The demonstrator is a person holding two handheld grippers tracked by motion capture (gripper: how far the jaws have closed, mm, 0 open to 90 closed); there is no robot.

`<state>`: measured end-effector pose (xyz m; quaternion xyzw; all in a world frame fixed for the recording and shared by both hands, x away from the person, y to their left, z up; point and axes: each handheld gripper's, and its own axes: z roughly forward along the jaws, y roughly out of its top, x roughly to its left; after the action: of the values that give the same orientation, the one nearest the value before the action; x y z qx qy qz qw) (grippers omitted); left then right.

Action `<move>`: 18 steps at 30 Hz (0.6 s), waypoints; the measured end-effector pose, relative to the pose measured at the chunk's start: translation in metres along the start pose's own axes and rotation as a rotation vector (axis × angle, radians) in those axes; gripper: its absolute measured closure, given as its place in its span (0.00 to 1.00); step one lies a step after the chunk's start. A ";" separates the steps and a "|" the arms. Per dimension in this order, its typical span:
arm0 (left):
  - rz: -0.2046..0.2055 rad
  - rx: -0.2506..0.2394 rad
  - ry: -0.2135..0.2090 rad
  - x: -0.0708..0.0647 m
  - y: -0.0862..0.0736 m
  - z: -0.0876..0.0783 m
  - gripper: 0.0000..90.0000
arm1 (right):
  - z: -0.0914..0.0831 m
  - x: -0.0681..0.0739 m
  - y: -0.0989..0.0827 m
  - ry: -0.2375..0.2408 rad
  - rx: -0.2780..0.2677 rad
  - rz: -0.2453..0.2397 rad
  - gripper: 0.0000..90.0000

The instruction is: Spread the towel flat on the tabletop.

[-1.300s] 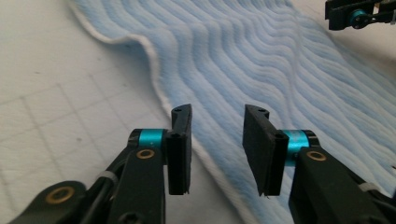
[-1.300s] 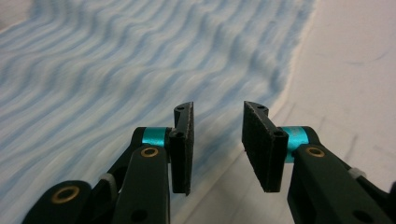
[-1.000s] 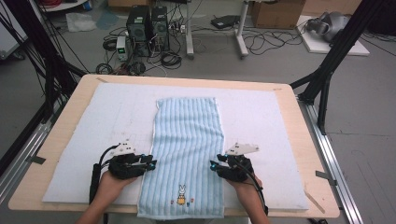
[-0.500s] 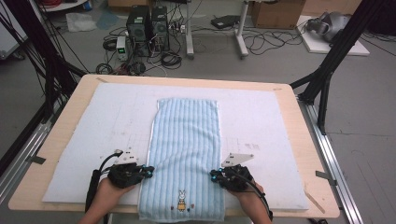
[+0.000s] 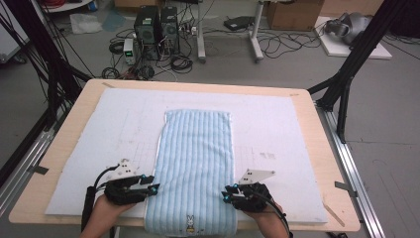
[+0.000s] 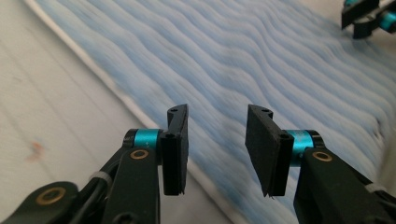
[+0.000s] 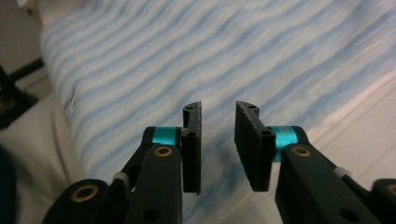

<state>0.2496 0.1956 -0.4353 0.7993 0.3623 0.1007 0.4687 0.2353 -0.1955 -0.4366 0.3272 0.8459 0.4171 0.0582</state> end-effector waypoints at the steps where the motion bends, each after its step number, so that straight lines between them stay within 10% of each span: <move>1: 0.004 -0.016 0.009 0.004 0.004 0.002 0.66 | 0.001 -0.002 0.002 -0.009 -0.010 0.005 0.79; 18: -0.094 -0.018 0.201 0.089 0.073 0.070 0.81 | 0.024 -0.024 0.027 -0.069 -0.035 0.008 0.72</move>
<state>0.3842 0.1862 -0.4289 0.7630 0.4437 0.1618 0.4413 0.2764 -0.1823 -0.4359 0.3438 0.8347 0.4205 0.0912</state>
